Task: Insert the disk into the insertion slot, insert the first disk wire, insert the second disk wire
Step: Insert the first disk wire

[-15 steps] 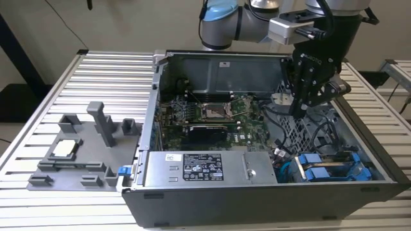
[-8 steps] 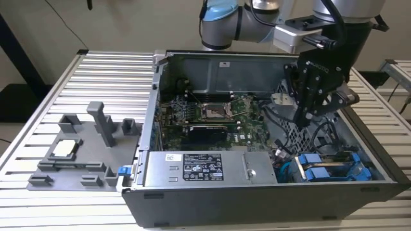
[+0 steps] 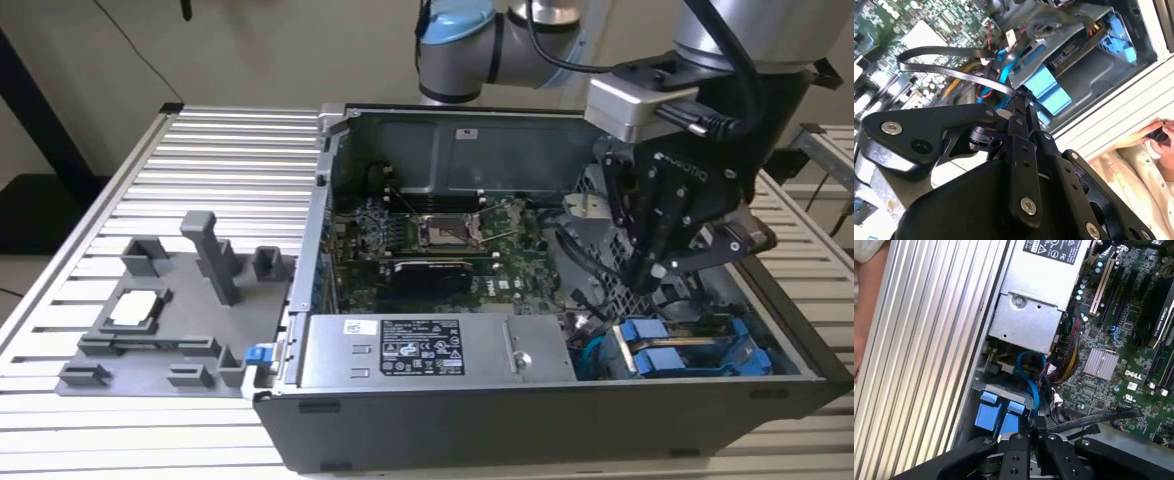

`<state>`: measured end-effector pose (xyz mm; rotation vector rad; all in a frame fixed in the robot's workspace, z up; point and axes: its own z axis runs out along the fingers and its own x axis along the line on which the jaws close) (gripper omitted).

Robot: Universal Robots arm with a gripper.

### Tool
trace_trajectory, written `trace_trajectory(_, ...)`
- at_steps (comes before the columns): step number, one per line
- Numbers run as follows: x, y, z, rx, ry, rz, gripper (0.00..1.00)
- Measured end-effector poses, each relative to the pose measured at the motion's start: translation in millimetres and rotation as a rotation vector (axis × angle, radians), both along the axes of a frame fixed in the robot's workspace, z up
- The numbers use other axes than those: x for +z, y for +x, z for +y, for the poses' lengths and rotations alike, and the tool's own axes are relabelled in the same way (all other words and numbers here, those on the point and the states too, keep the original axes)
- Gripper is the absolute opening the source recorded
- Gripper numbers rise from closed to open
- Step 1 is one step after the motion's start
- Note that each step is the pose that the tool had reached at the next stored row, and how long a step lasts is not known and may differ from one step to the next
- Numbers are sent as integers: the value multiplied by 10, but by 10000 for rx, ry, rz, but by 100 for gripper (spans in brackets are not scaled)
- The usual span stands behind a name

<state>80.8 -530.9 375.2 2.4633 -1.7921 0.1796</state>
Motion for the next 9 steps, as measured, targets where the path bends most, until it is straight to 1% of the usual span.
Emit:
trace_trajectory(3, 0, 8, -98, 0, 0, 37, 16)
trace_trajectory(5, 0, 28, -148, 0, 1, 70, 16)
trace_trajectory(6, -1, 55, -155, 0, 1, 88, 16)
trace_trajectory(9, -1, 179, -164, 0, 5, 160, 16)
